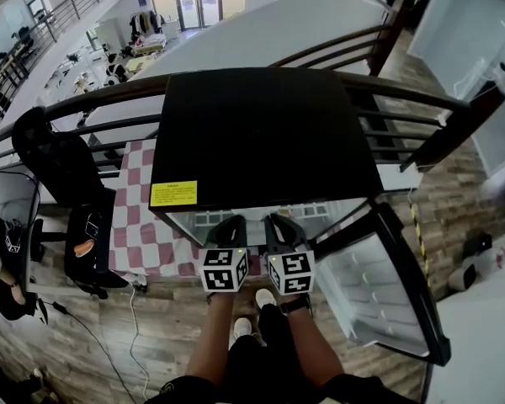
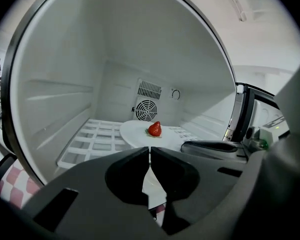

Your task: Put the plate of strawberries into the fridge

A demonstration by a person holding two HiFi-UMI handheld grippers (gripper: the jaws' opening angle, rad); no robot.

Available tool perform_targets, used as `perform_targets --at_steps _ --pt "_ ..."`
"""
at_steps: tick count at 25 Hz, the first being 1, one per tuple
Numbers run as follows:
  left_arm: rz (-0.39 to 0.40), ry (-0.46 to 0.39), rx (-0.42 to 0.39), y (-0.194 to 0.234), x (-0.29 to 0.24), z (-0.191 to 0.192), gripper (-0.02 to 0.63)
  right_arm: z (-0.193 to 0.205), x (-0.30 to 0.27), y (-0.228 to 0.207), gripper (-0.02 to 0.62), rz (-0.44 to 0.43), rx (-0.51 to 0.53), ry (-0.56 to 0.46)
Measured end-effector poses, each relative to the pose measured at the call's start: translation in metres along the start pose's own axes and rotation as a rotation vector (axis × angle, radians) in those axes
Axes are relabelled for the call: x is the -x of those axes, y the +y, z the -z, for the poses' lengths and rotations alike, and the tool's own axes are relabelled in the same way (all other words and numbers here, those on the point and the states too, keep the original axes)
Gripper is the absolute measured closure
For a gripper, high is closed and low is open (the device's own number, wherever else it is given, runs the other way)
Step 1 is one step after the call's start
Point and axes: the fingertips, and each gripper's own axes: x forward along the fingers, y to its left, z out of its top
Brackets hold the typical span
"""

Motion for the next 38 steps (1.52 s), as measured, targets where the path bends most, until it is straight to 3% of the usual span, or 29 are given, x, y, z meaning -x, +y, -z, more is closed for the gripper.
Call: perform_targets --at_steps 7,18,29,38 --pt "-0.025 0.043 -0.004 0.006 -0.008 -0.002 0.575 -0.001 -0.012 -0.003 0.551 -0.014 0.012 0.028" --pt "-0.014 0.041 0.007 0.006 -0.007 -0.005 0.577 -0.008 -0.013 -0.003 0.551 -0.025 0.001 0.033" --pt "0.036 -0.156 -0.027 -0.019 0.04 -0.05 0.577 -0.042 0.029 0.005 0.561 -0.007 -0.002 -0.081" --pt "0.085 -0.247 -0.031 -0.043 0.092 -0.063 0.588 -0.067 0.089 0.02 0.575 0.003 -0.003 -0.186"
